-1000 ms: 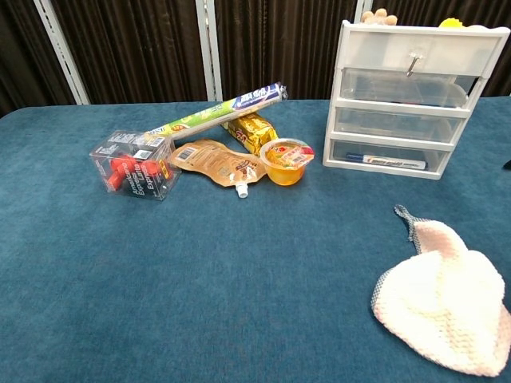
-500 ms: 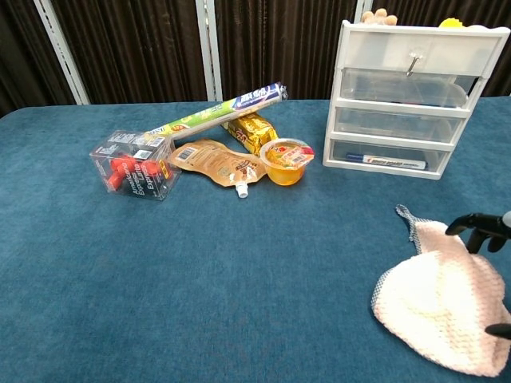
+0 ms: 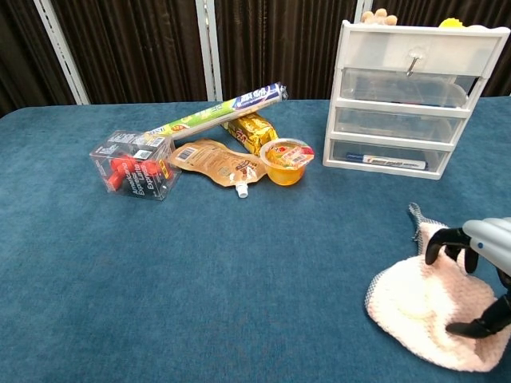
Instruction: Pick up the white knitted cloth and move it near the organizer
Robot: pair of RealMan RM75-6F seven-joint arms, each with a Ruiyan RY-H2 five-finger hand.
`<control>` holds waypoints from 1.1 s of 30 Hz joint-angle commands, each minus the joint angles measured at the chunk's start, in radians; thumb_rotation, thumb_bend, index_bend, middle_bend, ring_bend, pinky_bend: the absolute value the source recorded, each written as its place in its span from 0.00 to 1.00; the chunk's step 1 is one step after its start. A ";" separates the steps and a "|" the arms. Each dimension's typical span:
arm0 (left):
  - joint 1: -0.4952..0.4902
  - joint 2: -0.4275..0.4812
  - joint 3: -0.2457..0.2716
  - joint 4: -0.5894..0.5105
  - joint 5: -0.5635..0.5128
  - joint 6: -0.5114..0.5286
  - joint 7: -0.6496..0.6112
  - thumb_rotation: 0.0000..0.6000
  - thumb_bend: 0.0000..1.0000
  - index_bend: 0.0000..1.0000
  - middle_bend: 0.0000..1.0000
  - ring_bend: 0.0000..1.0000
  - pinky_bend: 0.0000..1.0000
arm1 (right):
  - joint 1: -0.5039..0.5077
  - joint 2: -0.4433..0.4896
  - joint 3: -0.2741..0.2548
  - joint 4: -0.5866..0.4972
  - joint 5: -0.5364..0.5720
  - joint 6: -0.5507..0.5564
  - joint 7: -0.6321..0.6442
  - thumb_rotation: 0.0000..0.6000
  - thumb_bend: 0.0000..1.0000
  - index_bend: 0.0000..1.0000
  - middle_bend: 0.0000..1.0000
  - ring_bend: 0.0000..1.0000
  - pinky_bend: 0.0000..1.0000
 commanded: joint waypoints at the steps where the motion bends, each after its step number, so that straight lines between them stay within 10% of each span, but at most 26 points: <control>1: 0.000 0.000 0.000 0.000 0.002 0.000 -0.001 1.00 0.00 0.00 0.00 0.00 0.00 | 0.003 -0.032 -0.008 0.051 -0.036 -0.003 0.038 1.00 0.11 0.42 0.50 0.48 0.66; 13: -0.001 0.005 -0.001 -0.003 0.000 -0.001 -0.012 1.00 0.00 0.00 0.00 0.00 0.00 | 0.004 -0.085 -0.021 0.169 -0.143 -0.003 0.162 1.00 0.44 0.69 0.75 0.74 0.87; 33: -0.002 0.004 -0.003 -0.007 -0.011 -0.006 -0.011 1.00 0.00 0.00 0.00 0.00 0.00 | 0.069 0.013 0.038 0.243 -0.523 0.149 0.571 1.00 0.47 0.70 0.76 0.75 0.88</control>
